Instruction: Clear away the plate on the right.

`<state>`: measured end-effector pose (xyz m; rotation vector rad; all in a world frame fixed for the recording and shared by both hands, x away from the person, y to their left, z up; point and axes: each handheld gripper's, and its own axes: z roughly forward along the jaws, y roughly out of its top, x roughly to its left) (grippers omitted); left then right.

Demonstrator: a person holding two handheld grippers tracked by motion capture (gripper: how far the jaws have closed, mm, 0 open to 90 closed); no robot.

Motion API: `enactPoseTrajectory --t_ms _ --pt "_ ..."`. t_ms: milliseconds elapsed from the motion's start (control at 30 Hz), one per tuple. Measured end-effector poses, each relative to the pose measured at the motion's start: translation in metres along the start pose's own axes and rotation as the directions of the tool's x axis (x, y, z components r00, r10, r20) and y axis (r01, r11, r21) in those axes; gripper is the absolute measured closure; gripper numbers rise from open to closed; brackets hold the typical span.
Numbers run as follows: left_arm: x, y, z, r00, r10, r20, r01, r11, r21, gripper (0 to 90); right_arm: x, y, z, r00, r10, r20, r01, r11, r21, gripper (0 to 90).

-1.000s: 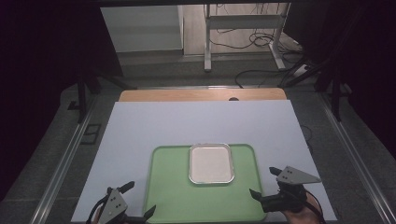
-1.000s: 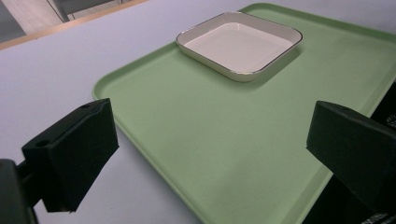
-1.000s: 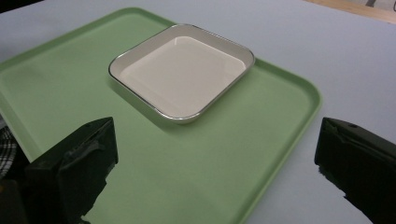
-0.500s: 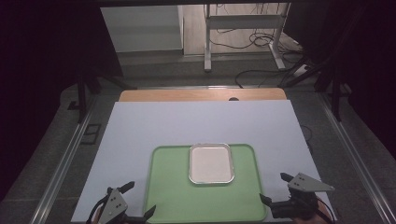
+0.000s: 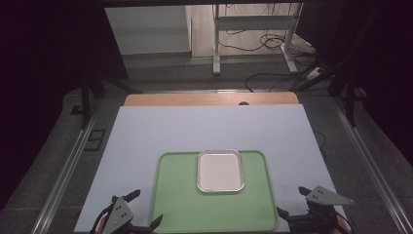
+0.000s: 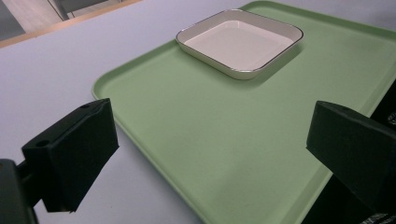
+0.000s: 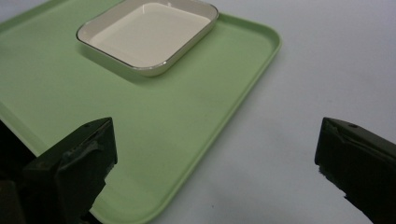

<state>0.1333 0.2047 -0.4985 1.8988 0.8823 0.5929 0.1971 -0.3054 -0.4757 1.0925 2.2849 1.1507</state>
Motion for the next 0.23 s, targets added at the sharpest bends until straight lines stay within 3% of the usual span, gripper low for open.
enactPoseTrajectory --t_ms 233 --pt "-0.0001 0.0007 0.0007 1.0000 0.002 -0.001 -0.002 1.0000 0.000 1.8 -0.0010 -0.0007 0.0019 1.0000 0.009 -0.001 -0.009 1.000 0.004 0.0"
